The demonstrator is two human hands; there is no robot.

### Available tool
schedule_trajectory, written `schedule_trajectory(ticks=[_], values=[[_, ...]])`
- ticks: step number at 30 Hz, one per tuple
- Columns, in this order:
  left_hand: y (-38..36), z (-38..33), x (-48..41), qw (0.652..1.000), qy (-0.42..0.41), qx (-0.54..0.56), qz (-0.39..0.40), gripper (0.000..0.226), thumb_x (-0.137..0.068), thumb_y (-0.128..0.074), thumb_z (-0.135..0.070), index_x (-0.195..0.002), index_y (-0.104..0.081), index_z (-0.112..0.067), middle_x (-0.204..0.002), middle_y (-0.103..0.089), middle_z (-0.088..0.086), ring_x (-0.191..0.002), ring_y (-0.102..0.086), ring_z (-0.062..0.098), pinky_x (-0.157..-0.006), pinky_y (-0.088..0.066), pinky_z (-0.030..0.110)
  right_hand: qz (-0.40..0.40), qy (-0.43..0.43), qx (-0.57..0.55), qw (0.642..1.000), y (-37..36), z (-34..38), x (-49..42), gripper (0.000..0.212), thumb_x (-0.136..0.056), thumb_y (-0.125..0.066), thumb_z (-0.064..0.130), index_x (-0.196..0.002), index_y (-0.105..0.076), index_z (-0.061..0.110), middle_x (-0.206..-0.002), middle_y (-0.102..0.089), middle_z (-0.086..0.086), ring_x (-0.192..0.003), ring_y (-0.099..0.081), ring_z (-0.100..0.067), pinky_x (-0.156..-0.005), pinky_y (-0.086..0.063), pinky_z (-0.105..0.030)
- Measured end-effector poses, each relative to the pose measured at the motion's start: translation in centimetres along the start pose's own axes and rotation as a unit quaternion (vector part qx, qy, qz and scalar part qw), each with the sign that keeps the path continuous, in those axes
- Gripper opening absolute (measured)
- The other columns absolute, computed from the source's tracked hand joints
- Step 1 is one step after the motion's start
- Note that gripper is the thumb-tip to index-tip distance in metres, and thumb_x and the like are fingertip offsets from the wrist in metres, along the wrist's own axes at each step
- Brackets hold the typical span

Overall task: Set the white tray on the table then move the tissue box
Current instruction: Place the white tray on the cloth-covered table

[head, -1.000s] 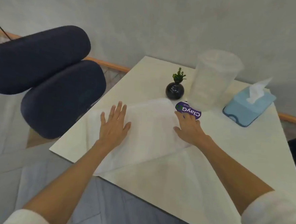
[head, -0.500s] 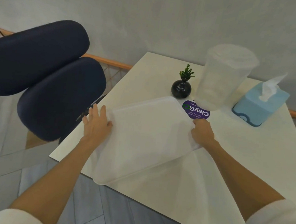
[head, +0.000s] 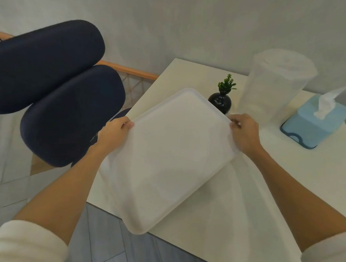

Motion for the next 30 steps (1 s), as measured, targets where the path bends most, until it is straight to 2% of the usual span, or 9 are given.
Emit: schedule_trajectory(ticks=[3,6,8,11,15,19,22,25,30], values=[[0.9,1.5,0.1,0.999,0.028,0.006,-0.034,0.029,-0.099,-0.037,-0.036,-0.103,-0.061,-0.021,-0.094,-0.061,-0.002,-0.09,-0.057,0.025,-0.092,-0.045,0.049,-0.016,-0.059,-0.107,0.992,0.1,0.1,-0.3,0.029,-0.093,-0.047,0.006,-0.115,-0.066,0.009,-0.099,-0.06,-0.002,-0.091,-0.052,-0.017,-0.077,-0.041,-0.021],[1.6,3.0,0.1,0.997,0.051,0.009,-0.055,0.028,-0.099,-0.037,-0.034,-0.103,-0.062,-0.022,-0.094,-0.063,0.0,-0.086,-0.057,0.023,-0.081,-0.04,0.039,-0.004,-0.131,-0.193,0.972,-1.7,-0.8,0.7,0.031,-0.092,-0.05,0.006,-0.123,-0.055,0.008,-0.105,-0.057,-0.006,-0.097,-0.056,-0.024,-0.07,-0.048,-0.027],[1.9,4.1,0.1,0.995,0.071,0.012,-0.068,0.029,-0.099,-0.037,-0.033,-0.103,-0.063,-0.021,-0.095,-0.065,0.003,-0.084,-0.058,0.024,-0.075,-0.038,0.036,0.024,-0.19,-0.291,0.937,-4.0,-1.3,1.8,0.037,-0.09,-0.052,0.001,-0.127,-0.049,0.006,-0.11,-0.058,-0.012,-0.096,-0.061,-0.029,-0.055,-0.056,-0.029],[1.8,5.3,0.2,0.992,0.098,0.019,-0.082,0.03,-0.1,-0.036,-0.032,-0.103,-0.062,-0.016,-0.097,-0.066,0.009,-0.082,-0.058,0.027,-0.07,-0.038,0.035,0.064,-0.252,-0.374,0.89,-7.4,-0.7,3.2,0.042,-0.09,-0.053,0.001,-0.131,-0.045,0.005,-0.105,-0.063,-0.015,-0.073,-0.066,-0.024,-0.045,-0.056,-0.028],[1.4,5.8,0.6,0.985,0.137,0.029,-0.098,0.031,-0.101,-0.034,-0.027,-0.107,-0.061,-0.012,-0.097,-0.064,0.012,-0.079,-0.055,0.028,-0.069,-0.042,0.04,0.115,-0.26,-0.317,0.905,-10.5,0.7,4.8,0.034,-0.087,-0.055,0.006,-0.121,-0.055,0.003,-0.105,-0.065,-0.018,-0.075,-0.066,-0.028,-0.05,-0.054,-0.031],[0.9,5.6,-0.3,0.981,0.15,0.077,-0.094,0.03,-0.1,-0.039,-0.028,-0.103,-0.061,-0.008,-0.101,-0.065,0.019,-0.082,-0.06,0.035,-0.076,-0.051,0.045,0.124,-0.236,-0.221,0.938,-11.4,0.9,4.9,0.031,-0.082,-0.053,0.01,-0.111,-0.062,0.006,-0.1,-0.068,-0.015,-0.088,-0.067,-0.037,-0.075,-0.059,-0.045],[1.0,5.2,-1.8,0.98,0.129,0.128,-0.086,0.026,-0.097,-0.044,-0.017,-0.102,-0.065,-0.003,-0.102,-0.066,0.019,-0.08,-0.056,0.027,-0.076,-0.052,0.043,0.122,-0.234,-0.205,0.943,-11.5,0.9,3.6,0.028,-0.08,-0.053,0.005,-0.104,-0.067,0.001,-0.098,-0.071,-0.018,-0.085,-0.068,-0.037,-0.074,-0.061,-0.047],[1.2,5.1,-3.2,0.987,0.1,0.101,-0.081,0.026,-0.093,-0.044,-0.004,-0.098,-0.068,0.004,-0.099,-0.067,0.02,-0.091,-0.062,0.036,-0.08,-0.053,0.043,0.121,-0.241,-0.198,0.942,-12.0,0.9,2.8,0.025,-0.079,-0.054,0.001,-0.098,-0.065,-0.01,-0.099,-0.07,-0.026,-0.078,-0.068,-0.036,-0.065,-0.06,-0.042],[0.7,5.9,-4.1,0.991,0.106,0.055,-0.064,0.026,-0.092,-0.046,0.0,-0.081,-0.068,0.008,-0.078,-0.062,0.023,-0.068,-0.055,0.028,-0.065,-0.046,0.031,0.097,-0.229,-0.172,0.953,-12.6,1.0,2.5,0.026,-0.075,-0.055,0.002,-0.091,-0.06,-0.018,-0.097,-0.067,-0.033,-0.079,-0.067,-0.038,-0.071,-0.058,-0.048]])
Point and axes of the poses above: each hand's wrist, its own x-axis away from the middle knuckle, its own y-axis out of the back of the hand, z = x × y, the point moved 10 cm from there along -x, towards the middle knuckle
